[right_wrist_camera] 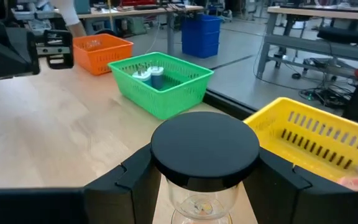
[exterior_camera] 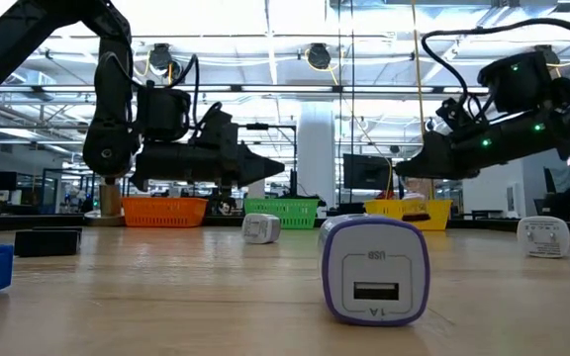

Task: Pick & Place Office items
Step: Put the orange hourglass into the yellow basket

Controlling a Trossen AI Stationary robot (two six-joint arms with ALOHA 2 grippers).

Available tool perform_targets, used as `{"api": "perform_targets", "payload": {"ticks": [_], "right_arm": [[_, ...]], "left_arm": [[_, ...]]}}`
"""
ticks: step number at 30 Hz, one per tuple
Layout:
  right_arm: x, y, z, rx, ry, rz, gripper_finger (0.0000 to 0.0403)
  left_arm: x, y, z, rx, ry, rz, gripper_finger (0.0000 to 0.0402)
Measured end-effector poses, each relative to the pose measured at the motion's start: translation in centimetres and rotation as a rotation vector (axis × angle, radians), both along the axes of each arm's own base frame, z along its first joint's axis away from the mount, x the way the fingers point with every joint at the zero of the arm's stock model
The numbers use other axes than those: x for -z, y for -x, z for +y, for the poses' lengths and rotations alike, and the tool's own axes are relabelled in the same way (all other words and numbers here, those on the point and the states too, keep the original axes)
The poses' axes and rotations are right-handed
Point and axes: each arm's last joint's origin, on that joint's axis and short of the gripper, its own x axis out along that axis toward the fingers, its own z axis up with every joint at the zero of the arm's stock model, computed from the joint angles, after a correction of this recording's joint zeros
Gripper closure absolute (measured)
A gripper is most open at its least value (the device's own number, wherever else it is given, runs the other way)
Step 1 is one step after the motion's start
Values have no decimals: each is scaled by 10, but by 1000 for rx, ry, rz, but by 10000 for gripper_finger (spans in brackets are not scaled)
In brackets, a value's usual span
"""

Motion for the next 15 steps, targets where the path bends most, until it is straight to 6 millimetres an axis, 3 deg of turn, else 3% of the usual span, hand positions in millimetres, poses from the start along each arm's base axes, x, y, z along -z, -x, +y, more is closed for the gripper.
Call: {"api": "perform_targets", "payload": {"ticks": [7, 15], "right_arm": [[9, -2, -2, 3, -12, 27, 209], [7, -2, -2, 12, -10, 8, 157]], "left_arm": [[1, 0, 0, 0, 4, 9, 372], [1, 0, 0, 1, 6, 14, 353]]}}
